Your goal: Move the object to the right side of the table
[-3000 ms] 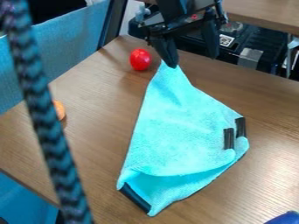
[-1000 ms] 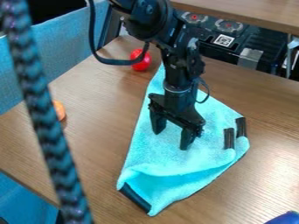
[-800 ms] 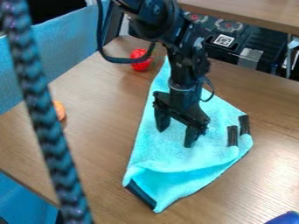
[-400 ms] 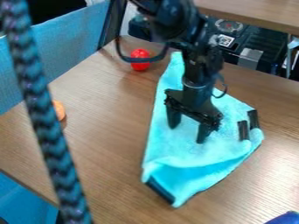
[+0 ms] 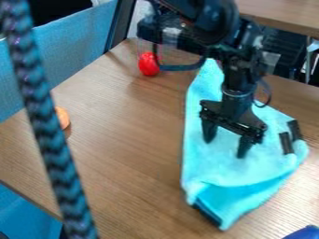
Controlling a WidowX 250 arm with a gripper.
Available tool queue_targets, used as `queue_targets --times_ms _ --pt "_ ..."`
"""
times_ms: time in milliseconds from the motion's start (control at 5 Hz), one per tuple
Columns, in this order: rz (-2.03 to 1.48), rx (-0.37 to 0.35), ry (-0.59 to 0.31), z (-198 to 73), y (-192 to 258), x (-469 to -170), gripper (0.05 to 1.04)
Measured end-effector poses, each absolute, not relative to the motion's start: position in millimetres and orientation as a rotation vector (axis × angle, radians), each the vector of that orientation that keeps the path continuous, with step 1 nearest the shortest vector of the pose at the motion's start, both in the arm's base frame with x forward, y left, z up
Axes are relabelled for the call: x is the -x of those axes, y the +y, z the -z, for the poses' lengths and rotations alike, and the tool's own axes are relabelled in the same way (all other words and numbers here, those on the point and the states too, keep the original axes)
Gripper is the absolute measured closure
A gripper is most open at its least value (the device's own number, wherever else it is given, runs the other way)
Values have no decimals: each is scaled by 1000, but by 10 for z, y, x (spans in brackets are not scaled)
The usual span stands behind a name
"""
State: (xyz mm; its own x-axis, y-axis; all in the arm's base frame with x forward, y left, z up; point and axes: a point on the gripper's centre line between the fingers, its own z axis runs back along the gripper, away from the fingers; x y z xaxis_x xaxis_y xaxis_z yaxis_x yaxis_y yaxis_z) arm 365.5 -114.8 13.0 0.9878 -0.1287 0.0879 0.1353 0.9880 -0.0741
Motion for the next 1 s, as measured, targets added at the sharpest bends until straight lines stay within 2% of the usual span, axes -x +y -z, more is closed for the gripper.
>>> queue_targets --times_ms 600,1000 --pt "134 140 -87 -151 -1642 -3734 83" --pt "147 95 -136 -99 -1537 -3697 83"
